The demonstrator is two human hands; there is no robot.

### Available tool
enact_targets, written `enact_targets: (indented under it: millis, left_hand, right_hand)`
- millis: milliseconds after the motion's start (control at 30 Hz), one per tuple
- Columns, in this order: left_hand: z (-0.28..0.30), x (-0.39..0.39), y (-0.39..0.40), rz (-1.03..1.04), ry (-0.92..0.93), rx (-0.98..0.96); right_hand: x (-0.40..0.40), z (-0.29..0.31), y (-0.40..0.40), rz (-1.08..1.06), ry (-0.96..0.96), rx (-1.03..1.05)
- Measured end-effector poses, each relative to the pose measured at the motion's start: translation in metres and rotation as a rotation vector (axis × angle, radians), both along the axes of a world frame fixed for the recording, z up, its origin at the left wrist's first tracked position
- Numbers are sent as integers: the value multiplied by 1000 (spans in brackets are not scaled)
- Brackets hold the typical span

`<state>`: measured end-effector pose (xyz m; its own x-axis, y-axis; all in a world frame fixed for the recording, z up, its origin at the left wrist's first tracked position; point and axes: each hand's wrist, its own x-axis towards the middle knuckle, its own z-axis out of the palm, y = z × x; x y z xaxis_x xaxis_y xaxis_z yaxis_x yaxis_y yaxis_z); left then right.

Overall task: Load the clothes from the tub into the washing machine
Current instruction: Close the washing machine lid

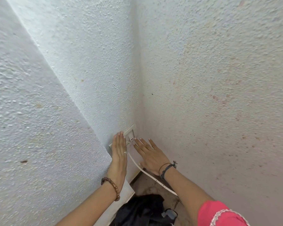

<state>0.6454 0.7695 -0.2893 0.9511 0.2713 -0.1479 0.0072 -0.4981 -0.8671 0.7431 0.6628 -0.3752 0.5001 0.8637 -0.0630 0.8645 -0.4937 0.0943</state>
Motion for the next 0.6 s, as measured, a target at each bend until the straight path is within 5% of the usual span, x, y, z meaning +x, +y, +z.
enact_targets:
  millis: [467,600]
  left_hand:
    - [8,18,12,5,174,-132]
    - [-8,-3,12,-126,-66,-127]
  right_hand:
    - [4,11,6,45,-21,-97]
    - [-14,7,-3,-17,-97,-46]
